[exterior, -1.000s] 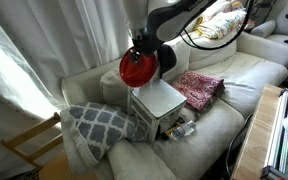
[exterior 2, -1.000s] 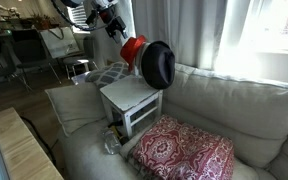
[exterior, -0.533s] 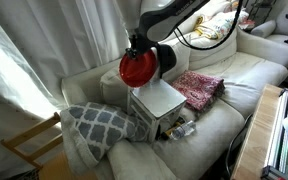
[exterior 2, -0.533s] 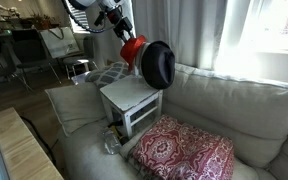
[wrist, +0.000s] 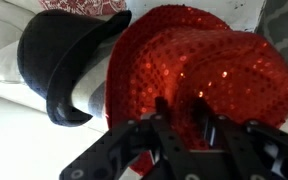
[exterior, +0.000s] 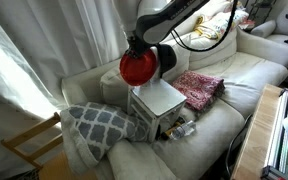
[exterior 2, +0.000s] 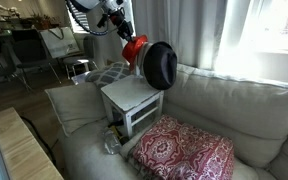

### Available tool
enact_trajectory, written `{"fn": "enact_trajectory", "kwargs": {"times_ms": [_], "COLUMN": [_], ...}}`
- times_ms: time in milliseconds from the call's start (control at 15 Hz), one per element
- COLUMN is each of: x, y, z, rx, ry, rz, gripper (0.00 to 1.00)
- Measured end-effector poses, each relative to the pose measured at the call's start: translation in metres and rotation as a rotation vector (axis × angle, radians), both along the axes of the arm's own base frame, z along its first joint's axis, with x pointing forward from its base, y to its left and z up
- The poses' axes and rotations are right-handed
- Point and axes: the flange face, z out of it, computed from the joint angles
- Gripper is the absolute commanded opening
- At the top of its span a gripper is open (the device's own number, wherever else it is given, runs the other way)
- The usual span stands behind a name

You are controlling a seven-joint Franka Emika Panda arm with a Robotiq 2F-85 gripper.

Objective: Put the hats on the seat of the chair then on the sofa

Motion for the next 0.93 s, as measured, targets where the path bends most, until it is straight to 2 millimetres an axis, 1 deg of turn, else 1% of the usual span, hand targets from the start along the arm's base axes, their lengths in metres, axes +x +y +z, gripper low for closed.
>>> {"fn": "enact_trajectory", "kwargs": {"times_ms": [67,133,200,267,400,533,667,800,933], "x": [0.000,0.000,0.000,0.000,-0.001,-0.004,-0.009,-0.018,-0.030], "y": [0.000,0.001,0.001,0.003,0.007,0.013,0.020,0.026,0.028], "z": [0.000,0.000,0.000,0.001,0.005,0.015,0.029,0.042,0.051], "rx": [0.000,0.001,0.000,-0.002,-0.005,-0.006,-0.002,0.010,0.027], "ry": [0.000,0.000,0.000,0.001,0.000,-0.005,-0.003,0.030,0.082], "rz": [0.000,0.000,0.000,0.000,0.002,0.006,0.005,0.004,0.005], "gripper": [0.01,0.00,0.00,0.02,0.02,0.02,0.02,0.02,0.02]}}
